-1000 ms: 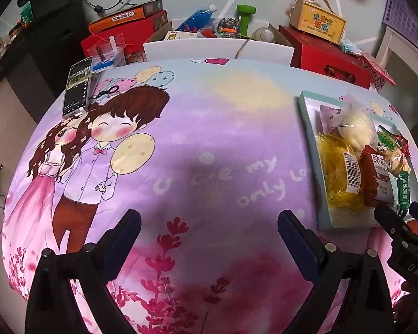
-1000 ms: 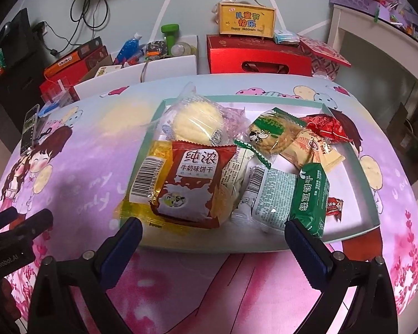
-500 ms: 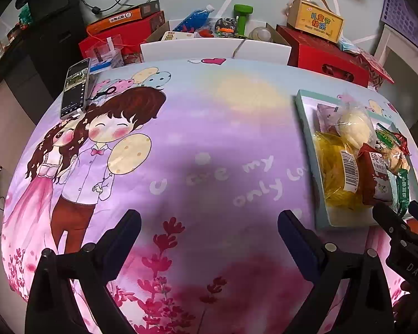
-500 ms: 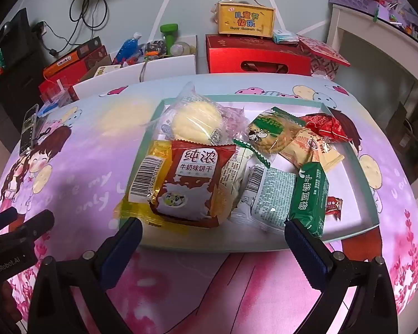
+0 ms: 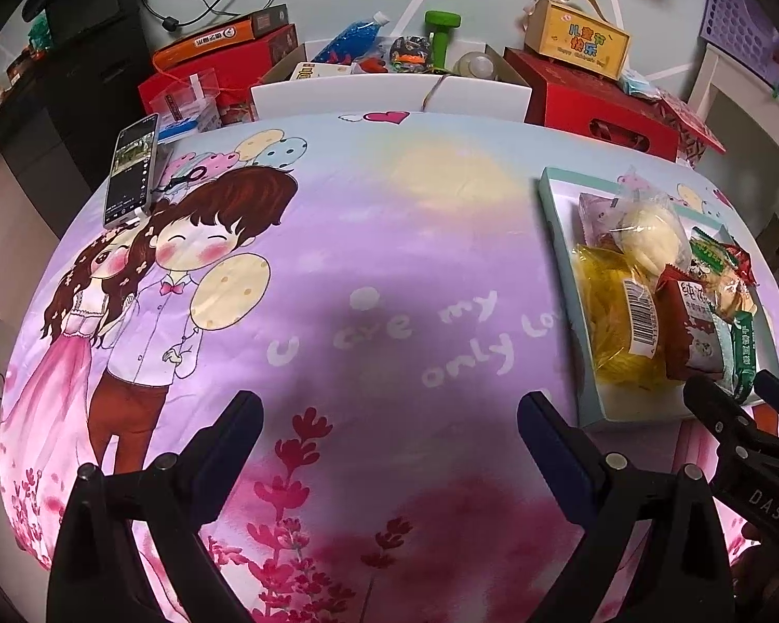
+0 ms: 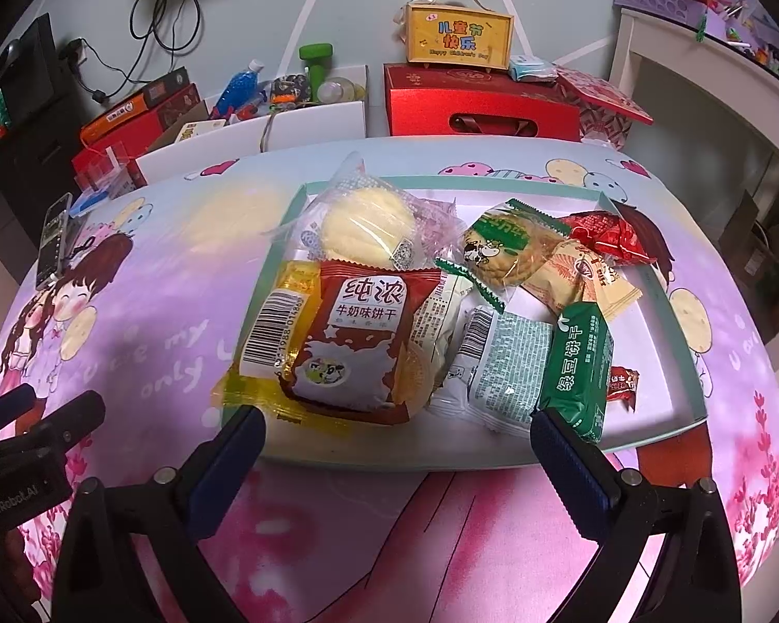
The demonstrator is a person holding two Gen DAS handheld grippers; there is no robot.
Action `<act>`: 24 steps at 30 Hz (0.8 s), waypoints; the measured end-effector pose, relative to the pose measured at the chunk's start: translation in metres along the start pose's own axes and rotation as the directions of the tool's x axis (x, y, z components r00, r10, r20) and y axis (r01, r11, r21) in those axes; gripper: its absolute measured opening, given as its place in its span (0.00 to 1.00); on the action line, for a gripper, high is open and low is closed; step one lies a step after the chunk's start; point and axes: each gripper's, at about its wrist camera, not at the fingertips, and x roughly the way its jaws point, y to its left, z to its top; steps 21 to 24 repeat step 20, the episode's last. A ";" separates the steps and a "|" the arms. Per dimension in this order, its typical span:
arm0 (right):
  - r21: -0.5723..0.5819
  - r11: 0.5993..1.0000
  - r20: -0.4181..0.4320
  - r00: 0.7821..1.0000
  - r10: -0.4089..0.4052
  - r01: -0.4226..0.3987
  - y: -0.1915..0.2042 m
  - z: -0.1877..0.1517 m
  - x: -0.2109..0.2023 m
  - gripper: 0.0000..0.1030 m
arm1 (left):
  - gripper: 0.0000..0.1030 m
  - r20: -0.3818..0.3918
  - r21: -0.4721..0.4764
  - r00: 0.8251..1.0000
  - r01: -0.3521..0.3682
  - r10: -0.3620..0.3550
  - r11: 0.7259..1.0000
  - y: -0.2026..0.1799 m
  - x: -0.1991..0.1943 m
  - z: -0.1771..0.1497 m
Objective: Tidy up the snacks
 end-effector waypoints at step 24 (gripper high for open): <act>-0.001 1.000 -0.006 1.000 -0.003 0.003 -0.001 -0.001 0.003 1.00 | 0.96 0.023 -0.005 1.000 -0.014 0.014 1.000 0.001 -0.004 -0.001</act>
